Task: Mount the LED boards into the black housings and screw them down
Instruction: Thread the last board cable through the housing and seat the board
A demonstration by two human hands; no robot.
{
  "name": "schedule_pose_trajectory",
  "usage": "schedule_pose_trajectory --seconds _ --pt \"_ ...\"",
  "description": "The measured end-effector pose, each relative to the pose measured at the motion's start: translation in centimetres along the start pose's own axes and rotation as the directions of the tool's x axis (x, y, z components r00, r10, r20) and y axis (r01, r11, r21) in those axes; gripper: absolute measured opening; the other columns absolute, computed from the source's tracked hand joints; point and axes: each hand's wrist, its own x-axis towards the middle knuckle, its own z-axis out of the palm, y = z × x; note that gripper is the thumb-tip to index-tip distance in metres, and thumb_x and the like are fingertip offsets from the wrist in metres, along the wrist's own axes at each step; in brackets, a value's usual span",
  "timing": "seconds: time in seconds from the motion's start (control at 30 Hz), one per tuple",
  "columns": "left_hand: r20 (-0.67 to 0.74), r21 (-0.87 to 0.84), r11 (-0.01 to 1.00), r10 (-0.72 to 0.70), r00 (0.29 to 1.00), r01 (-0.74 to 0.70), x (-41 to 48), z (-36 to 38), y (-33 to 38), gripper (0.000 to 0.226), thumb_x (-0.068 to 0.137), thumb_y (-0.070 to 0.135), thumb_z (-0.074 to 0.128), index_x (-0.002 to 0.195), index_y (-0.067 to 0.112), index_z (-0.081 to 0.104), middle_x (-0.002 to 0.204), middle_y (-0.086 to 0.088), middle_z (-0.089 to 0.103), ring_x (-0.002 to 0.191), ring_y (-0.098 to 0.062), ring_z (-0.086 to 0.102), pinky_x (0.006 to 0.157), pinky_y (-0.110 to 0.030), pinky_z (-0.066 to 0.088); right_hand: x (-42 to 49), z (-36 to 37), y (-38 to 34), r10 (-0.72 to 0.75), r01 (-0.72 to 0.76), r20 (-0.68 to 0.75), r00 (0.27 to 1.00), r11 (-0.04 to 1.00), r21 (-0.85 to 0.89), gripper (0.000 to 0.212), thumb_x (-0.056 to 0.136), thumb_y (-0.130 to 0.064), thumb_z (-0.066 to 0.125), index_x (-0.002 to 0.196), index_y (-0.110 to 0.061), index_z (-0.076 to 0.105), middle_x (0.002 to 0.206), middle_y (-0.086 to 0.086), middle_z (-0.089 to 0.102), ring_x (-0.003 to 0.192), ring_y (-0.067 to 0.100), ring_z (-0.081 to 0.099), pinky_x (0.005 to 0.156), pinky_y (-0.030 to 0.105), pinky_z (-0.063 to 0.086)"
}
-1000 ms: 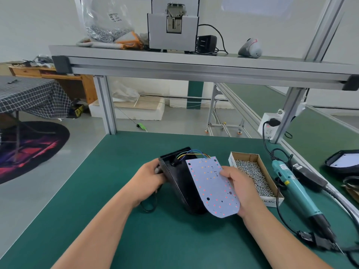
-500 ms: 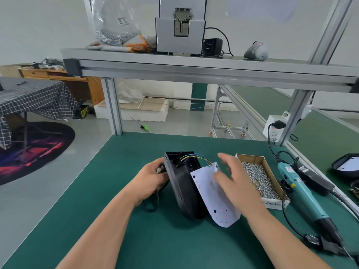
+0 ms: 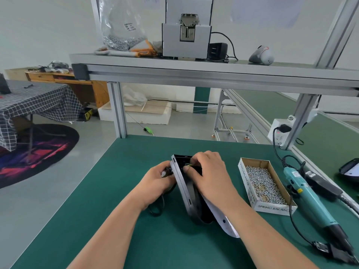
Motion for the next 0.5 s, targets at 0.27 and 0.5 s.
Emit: schedule_pose_trajectory --seconds 0.27,0.5 --pt "0.009 -0.035 0.999 0.013 1.000 -0.013 -0.09 -0.06 0.16 0.031 0.097 0.017 0.075 0.126 0.025 0.072 0.117 -0.021 0.075 0.102 -0.027 0.070 0.102 -0.058 0.056 -0.07 0.54 -0.51 -0.043 0.050 -0.072 0.996 0.995 0.090 0.021 0.089 -0.041 0.069 0.084 -0.028 0.053 0.082 -0.018 0.055 0.091 0.011 0.048 0.085 0.039 0.037" --pt "-0.022 -0.092 0.996 0.003 1.000 -0.006 -0.02 -0.10 -0.09 0.034 0.098 0.003 0.071 0.127 0.022 0.073 0.119 -0.023 0.075 0.114 -0.045 0.071 0.105 -0.057 0.055 -0.13 0.80 -0.95 -0.013 0.030 -0.126 0.992 0.991 0.134 0.022 0.088 -0.028 0.077 0.109 -0.025 0.071 0.091 -0.036 0.051 0.093 -0.010 0.043 0.091 0.033 0.039"
